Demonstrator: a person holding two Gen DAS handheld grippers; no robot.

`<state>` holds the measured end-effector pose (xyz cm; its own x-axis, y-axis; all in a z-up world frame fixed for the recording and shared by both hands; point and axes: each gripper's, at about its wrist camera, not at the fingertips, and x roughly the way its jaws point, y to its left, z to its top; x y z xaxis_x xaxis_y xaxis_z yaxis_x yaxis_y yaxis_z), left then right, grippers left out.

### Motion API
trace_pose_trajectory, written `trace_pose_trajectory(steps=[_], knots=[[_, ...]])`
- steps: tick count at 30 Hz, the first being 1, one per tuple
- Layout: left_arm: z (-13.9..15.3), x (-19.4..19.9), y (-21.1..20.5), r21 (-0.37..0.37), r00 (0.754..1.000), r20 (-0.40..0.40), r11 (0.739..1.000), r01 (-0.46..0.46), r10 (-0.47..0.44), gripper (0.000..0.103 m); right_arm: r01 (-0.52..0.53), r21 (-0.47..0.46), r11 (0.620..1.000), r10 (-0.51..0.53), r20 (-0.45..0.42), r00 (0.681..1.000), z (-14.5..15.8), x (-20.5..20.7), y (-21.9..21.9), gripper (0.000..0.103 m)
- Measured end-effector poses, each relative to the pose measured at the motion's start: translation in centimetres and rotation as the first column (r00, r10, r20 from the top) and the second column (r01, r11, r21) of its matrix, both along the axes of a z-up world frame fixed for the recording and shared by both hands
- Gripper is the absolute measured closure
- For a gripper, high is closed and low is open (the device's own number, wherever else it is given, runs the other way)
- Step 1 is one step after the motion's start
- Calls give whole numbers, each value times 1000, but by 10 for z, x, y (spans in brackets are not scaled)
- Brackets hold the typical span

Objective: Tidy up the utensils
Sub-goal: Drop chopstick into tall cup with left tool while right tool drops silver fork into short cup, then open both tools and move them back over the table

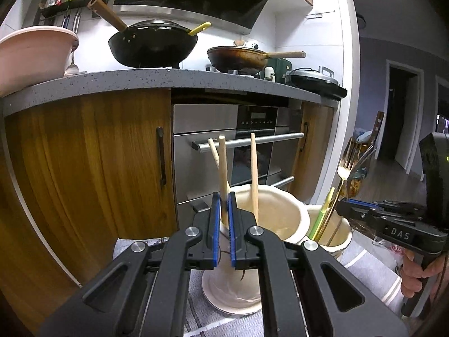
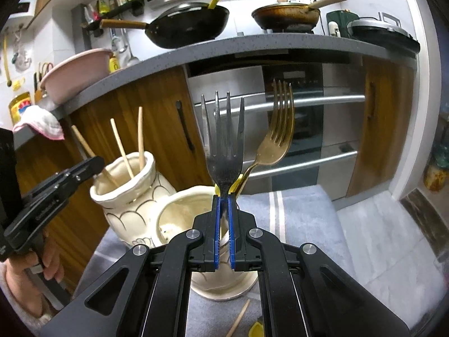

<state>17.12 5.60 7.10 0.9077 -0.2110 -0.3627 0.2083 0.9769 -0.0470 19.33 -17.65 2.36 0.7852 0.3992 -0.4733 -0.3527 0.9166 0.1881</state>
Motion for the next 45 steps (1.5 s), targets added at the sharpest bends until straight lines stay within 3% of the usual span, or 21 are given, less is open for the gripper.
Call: trace_pose_trajectory(steps=[5, 8, 12, 17, 20, 22, 25, 28, 37, 45], knots=[[2, 0, 0, 12, 1000, -8, 1000, -3, 3, 94, -1, -3, 1000, 1, -6, 1000, -3, 1, 1, 97], [5, -1, 1, 12, 1000, -8, 1000, -5, 5, 81, 1, -7, 1000, -1, -5, 1000, -3, 2, 1, 96], [7, -5, 3, 11, 1000, -3, 1000, -11, 11, 71, 1, -3, 1000, -1, -2, 1000, -1, 0, 1, 82], [10, -11, 7, 7, 1000, -2, 1000, -23, 23, 63, 6, 10, 1000, -6, -2, 1000, 2, -4, -3, 76], [12, -17, 10, -1, 1000, 2, 1000, -28, 28, 51, 11, 25, 1000, -12, 12, 1000, 9, -12, -11, 63], [14, -23, 11, -4, 1000, 6, 1000, -26, 26, 45, 15, 33, 999, -16, 25, 1000, 13, -21, -18, 43], [17, -36, 12, 2, 999, 20, 999, -36, 36, 25, 34, 35, 999, -36, 50, 998, 21, -36, -31, 21], [20, -49, 13, -4, 999, 21, 999, -43, 43, 8, 70, 17, 997, -71, 72, 995, 26, -52, -45, 8], [11, -83, -3, 25, 998, -63, 1000, 6, -5, 6, 94, -86, 992, -96, -12, 995, 12, -82, -73, 6], [-26, -96, -34, 48, 972, -229, 997, 56, -44, 6, 60, -175, 983, -78, -99, 992, -21, -94, -72, 6]])
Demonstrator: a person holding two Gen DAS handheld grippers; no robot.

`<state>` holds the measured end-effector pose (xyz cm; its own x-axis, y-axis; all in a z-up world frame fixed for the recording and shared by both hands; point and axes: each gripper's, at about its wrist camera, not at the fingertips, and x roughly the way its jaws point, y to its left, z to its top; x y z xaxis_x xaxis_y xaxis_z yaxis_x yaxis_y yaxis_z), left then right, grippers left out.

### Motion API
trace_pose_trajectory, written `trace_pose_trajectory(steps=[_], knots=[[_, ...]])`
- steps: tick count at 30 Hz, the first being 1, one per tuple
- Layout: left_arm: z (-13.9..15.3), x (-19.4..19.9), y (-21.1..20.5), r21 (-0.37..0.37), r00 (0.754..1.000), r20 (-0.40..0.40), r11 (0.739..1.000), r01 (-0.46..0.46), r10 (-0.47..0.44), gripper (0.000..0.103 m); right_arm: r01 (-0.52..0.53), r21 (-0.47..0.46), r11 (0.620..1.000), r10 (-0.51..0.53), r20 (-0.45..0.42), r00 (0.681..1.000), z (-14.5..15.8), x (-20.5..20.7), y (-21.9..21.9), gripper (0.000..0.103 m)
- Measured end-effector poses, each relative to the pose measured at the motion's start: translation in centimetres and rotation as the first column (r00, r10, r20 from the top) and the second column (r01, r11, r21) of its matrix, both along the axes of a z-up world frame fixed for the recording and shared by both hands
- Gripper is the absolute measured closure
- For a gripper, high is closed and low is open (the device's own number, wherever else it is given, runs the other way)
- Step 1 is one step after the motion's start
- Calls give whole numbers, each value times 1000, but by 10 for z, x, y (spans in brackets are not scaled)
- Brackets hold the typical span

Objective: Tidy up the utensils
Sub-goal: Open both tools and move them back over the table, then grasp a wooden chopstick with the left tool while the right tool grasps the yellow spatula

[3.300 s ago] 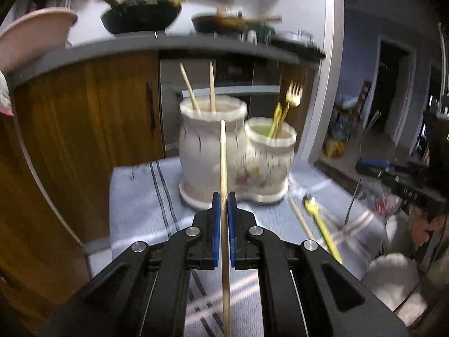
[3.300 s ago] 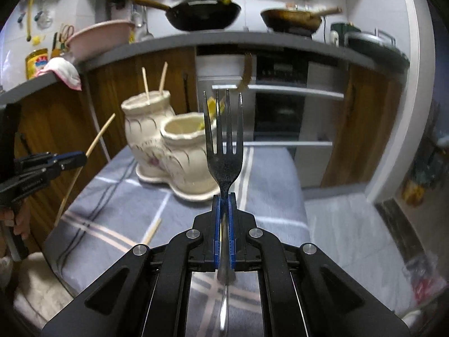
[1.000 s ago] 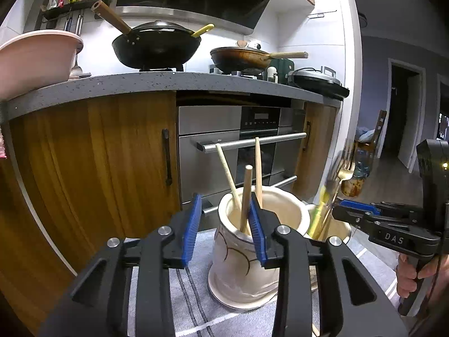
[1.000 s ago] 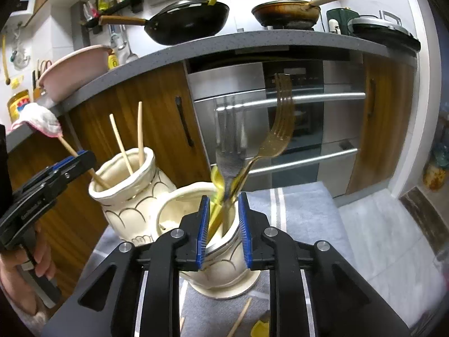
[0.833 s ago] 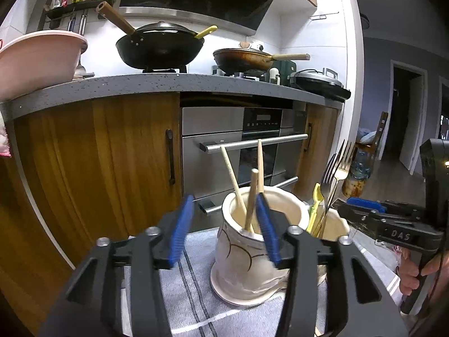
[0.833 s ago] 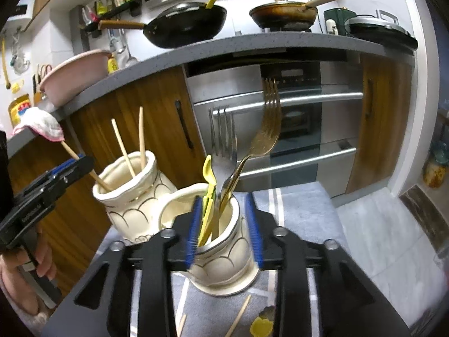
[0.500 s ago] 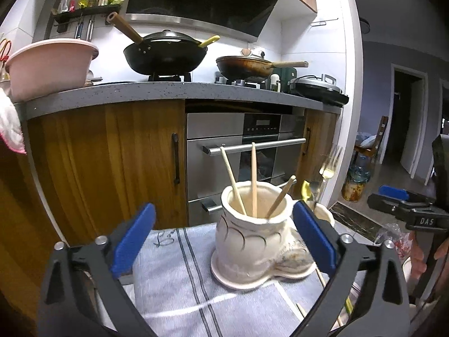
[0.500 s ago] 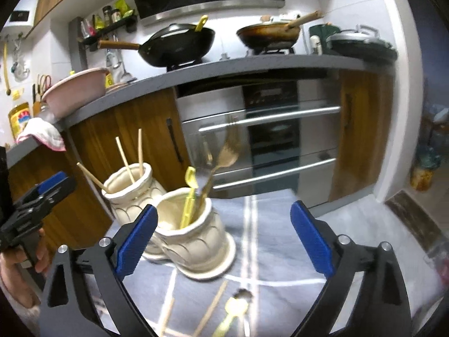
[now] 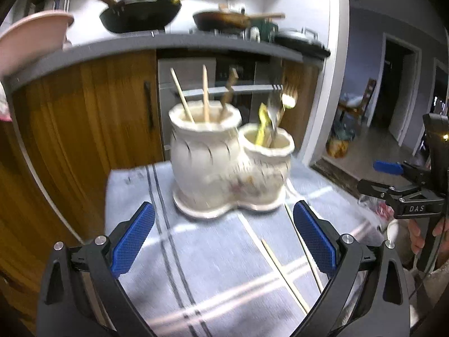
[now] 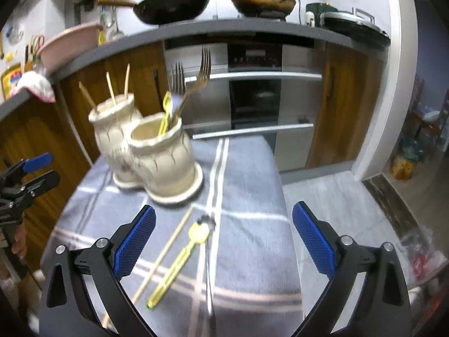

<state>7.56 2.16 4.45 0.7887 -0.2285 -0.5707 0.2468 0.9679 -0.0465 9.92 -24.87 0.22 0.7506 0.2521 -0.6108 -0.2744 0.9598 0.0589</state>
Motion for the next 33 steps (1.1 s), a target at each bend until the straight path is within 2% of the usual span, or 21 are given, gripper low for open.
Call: trace_pose_trajectory(steps=[6, 11, 13, 14, 15, 19, 24, 29, 33], knots=[[-39, -4, -25, 37, 989, -145, 999, 29, -24, 6, -13, -64, 998, 9, -62, 998, -28, -4, 5, 6], [-67, -7, -40, 74, 971, -240, 996, 43, -24, 6, -27, -44, 999, 21, -131, 991, -46, -4, 7, 6], [-74, -11, -45, 84, 967, -253, 995, 58, -35, 9, -40, -30, 999, 35, -152, 988, -51, -3, 10, 7], [-76, -12, -48, 85, 965, -260, 994, 68, -44, 14, -43, -24, 999, 39, -158, 987, -52, -3, 10, 8], [-78, -13, -52, 85, 961, -271, 993, 85, -59, 17, -51, -13, 999, 48, -168, 985, -54, -3, 12, 11], [-80, -19, -65, 107, 954, -282, 984, 140, -105, 34, -91, 11, 996, 92, -207, 974, -57, -1, 25, 38], [-83, -20, -74, 115, 946, -293, 977, 179, -139, 50, -121, 32, 992, 126, -252, 960, -61, 4, 38, 62], [-88, -15, -77, 134, 938, -319, 973, 187, -136, 67, -96, 67, 993, 112, -298, 948, -66, 18, 41, 73], [-91, -12, -81, 140, 935, -327, 971, 194, -140, 70, -83, 52, 995, 95, -318, 943, -70, 26, 48, 78]])
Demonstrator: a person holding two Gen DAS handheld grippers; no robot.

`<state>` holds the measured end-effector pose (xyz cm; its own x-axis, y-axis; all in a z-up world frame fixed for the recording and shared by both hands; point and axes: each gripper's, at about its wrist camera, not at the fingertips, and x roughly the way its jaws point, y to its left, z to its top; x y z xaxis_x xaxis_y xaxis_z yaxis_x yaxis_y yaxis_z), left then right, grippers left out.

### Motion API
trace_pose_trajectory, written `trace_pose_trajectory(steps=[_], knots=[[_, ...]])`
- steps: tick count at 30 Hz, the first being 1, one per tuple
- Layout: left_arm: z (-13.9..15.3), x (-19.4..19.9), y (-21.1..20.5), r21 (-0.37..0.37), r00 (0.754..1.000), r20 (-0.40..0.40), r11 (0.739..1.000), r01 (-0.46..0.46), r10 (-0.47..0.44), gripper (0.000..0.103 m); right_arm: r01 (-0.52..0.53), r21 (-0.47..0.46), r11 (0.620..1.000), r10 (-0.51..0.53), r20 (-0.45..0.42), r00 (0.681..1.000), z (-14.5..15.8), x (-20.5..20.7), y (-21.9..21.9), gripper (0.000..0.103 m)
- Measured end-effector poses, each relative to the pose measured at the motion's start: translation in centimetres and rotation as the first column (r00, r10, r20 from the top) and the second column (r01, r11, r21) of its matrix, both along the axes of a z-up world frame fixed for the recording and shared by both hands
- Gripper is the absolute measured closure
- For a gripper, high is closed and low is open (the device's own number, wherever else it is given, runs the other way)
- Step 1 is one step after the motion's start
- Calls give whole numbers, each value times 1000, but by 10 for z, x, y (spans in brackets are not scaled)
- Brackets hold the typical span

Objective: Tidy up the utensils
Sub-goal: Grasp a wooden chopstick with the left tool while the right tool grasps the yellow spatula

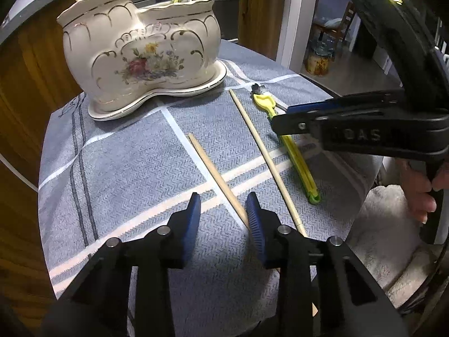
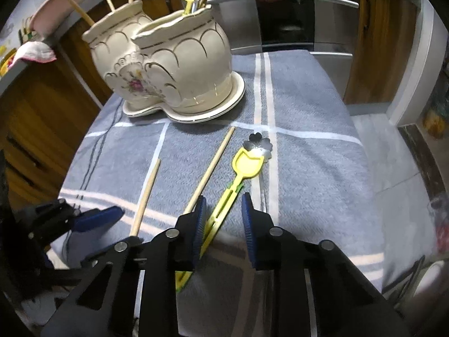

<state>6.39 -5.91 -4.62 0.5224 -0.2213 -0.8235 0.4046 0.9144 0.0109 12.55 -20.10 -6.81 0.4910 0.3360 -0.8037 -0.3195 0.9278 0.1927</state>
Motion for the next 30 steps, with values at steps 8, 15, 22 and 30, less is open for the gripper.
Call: trace_pose_trajectory(steps=[8, 15, 22, 30], knots=[[1, 8, -2, 30, 999, -15, 999, 42, -42, 90, -17, -60, 998, 17, 9, 1000, -2, 5, 9, 84], [3, 14, 14, 25, 997, -53, 999, 48, -46, 93, -73, -80, 994, 72, -17, 997, -1, 2, 9, 91], [2, 18, 20, 0, 997, -77, 1000, 9, -9, 92, -65, -104, 992, 65, -3, 998, -2, 3, 11, 87], [0, 18, 20, -8, 999, -19, 999, -34, 34, 94, -36, -35, 999, 37, 28, 999, 1, -1, 2, 92]])
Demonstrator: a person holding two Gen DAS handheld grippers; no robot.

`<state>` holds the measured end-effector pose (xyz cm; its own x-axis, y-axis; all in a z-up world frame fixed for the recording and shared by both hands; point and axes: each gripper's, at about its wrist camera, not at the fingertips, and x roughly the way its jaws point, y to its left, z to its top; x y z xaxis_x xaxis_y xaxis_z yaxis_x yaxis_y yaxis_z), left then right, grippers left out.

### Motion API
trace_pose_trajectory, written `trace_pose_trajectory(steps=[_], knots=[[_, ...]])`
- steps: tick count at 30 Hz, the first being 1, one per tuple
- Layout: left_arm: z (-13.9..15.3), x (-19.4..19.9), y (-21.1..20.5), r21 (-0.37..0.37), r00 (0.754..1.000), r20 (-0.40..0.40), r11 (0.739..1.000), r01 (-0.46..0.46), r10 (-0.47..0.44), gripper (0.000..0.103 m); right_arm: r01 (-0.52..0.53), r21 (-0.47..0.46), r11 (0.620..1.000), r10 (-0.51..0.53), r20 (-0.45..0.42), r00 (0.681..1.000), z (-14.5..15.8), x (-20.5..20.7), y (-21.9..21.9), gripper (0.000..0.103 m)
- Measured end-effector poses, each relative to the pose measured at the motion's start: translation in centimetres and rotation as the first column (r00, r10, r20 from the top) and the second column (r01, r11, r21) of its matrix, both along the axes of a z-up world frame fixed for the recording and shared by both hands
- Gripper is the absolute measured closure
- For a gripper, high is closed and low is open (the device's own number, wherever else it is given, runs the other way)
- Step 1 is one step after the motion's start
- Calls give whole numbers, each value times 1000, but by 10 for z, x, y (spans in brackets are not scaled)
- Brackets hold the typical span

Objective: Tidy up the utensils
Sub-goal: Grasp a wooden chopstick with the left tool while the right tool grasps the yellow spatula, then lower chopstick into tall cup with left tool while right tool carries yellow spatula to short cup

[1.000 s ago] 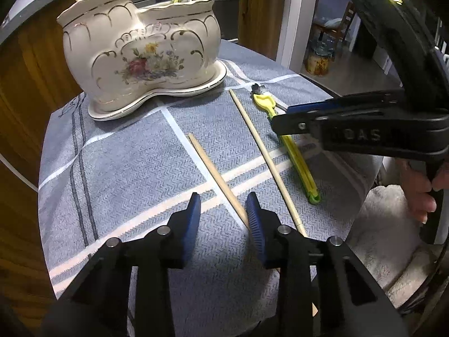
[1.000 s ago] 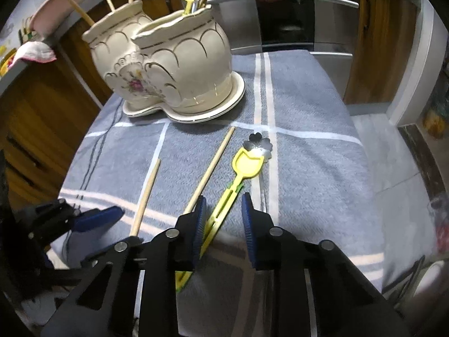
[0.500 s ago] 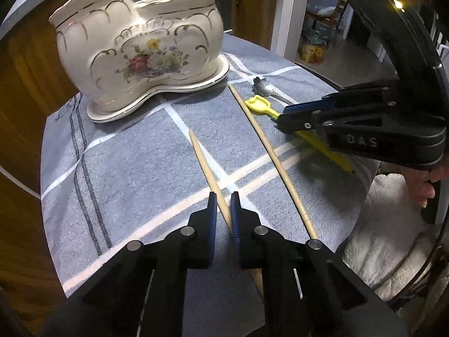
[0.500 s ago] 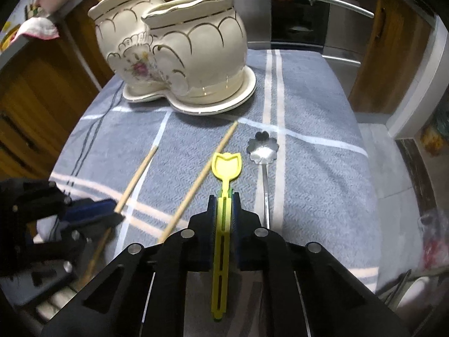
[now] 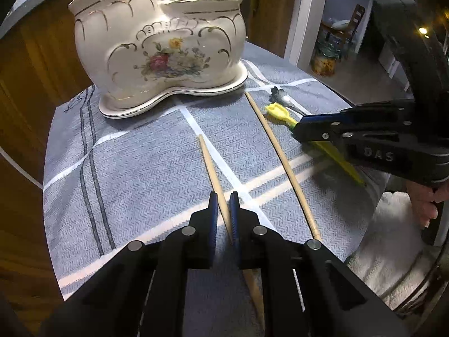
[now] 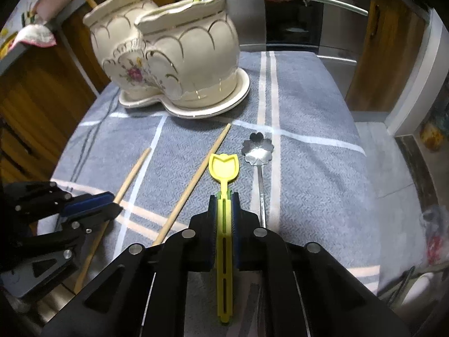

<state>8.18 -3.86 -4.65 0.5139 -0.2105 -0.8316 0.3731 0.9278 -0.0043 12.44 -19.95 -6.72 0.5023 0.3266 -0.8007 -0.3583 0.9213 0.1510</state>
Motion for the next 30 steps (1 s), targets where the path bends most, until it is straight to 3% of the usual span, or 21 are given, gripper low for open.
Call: trace_pose_trajectory(steps=[3, 10, 16, 19, 24, 30], knots=[[7, -3, 7, -30, 1000, 25, 1000, -4, 4, 97, 10, 52, 999, -12, 31, 999, 11, -4, -8, 92], [52, -18, 34, -122, 973, 226, 992, -23, 50, 97, -5, 212, 977, -35, 182, 983, 51, -17, -27, 92], [101, -25, 60, -169, 902, 422, 985, -20, 90, 97, -49, 303, 952, -68, 364, 929, 94, -20, -29, 92], [125, -14, 76, -217, 867, 481, 976, -27, 131, 98, -67, 352, 933, -95, 422, 902, 112, -13, -28, 92], [157, 17, 98, -312, 818, 541, 950, -24, 198, 98, -102, 417, 903, -117, 467, 877, 135, 14, -20, 92], [187, 41, 101, -329, 764, 599, 943, -39, 241, 103, -118, 441, 890, -134, 498, 857, 149, 40, -9, 92]])
